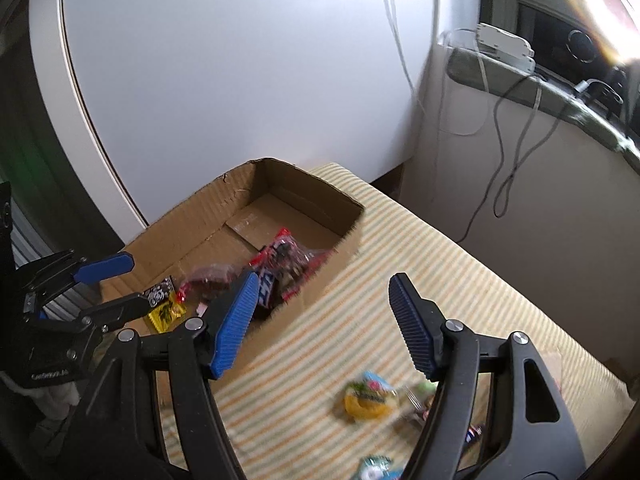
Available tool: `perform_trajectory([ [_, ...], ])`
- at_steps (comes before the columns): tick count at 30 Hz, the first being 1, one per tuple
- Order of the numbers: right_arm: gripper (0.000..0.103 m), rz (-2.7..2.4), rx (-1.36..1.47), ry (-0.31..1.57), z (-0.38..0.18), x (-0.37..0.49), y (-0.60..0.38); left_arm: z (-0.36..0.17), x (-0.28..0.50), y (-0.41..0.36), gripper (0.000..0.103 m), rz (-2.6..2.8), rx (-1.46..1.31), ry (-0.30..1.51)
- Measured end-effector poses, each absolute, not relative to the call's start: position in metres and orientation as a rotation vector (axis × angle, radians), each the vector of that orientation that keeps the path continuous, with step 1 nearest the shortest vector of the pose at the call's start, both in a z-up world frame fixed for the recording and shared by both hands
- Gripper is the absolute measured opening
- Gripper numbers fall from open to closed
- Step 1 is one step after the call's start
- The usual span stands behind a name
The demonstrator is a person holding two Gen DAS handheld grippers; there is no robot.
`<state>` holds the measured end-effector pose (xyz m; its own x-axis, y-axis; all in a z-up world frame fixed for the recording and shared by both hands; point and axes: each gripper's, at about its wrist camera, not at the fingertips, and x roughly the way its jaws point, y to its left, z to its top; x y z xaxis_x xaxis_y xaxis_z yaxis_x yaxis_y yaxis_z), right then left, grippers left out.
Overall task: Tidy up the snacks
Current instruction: 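Withdraw both open tools from the box toward the remaining snacks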
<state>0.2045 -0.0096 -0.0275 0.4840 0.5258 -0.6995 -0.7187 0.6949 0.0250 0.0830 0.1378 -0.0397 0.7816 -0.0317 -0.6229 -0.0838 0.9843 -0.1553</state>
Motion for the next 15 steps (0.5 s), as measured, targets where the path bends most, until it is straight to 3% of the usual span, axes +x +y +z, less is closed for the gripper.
perform_trajectory([
  [15,0.07,0.621,-0.235,0.78,-0.034,0.171,-0.143,-0.035,0.085,0.067,0.051,-0.133,-0.143,0.677],
])
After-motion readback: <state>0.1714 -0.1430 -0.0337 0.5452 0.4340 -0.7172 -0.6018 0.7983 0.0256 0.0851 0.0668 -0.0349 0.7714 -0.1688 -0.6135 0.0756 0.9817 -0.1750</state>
